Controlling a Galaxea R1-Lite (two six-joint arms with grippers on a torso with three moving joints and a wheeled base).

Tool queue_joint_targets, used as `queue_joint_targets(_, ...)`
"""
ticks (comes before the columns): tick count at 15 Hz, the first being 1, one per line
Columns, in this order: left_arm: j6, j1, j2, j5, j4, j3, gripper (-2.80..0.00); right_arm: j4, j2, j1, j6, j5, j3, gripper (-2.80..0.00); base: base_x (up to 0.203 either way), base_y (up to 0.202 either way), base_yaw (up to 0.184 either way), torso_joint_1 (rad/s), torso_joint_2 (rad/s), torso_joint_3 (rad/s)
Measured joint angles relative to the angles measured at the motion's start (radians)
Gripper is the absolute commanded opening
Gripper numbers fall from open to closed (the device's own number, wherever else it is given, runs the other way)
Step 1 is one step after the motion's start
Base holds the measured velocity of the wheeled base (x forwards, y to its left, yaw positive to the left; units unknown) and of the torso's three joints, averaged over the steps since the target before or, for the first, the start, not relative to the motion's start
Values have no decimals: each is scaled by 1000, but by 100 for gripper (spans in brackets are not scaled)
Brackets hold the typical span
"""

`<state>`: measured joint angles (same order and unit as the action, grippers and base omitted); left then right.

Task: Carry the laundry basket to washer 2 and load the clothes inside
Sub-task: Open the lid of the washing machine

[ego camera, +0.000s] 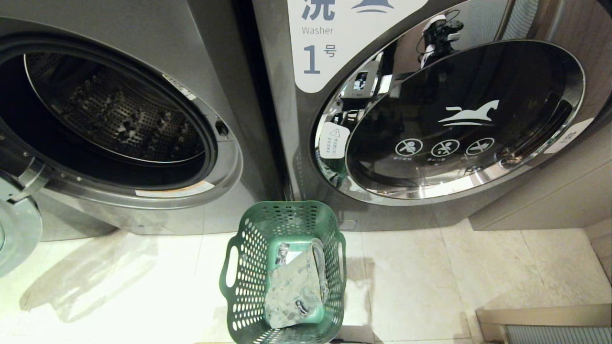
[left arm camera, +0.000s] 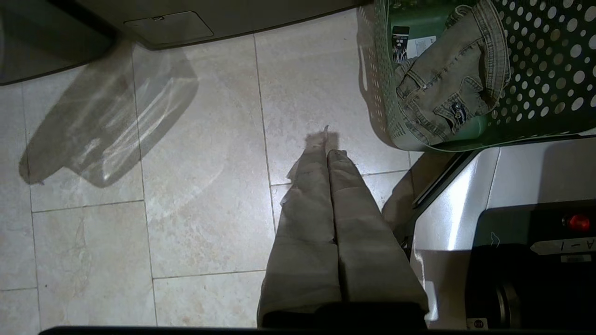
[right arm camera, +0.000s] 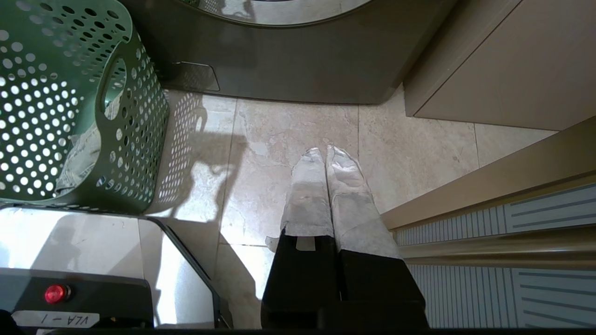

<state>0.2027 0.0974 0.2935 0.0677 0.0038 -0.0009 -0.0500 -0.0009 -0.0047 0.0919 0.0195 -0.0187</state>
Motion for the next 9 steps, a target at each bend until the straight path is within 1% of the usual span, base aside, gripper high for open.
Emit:
queue_joint_targets(2, -23, -12, -11, -11, 0, 0, -280, 0, 0, 0, 0, 0, 0, -280, 0, 0, 0, 0, 0, 0)
queue_joint_targets(4, -54, -50, -25, -29, 2, 1, -280, 0, 0, 0, -1, 0, 0, -280, 0, 0, 0, 0, 0, 0)
queue_joint_targets(5, -59, -70, -39, -32, 2, 1, -280, 0, 0, 0, -1, 0, 0, -280, 0, 0, 0, 0, 0, 0)
queue_joint_targets(7, -59, -91, -101, -32, 12, 1, -280, 0, 0, 0, 0, 0, 0, -280, 0, 0, 0, 0, 0, 0)
queue_joint_targets(9, -64, -97, -196, -33, 13, 1, -280, 0, 0, 0, -1, 0, 0, -280, 0, 0, 0, 0, 0, 0)
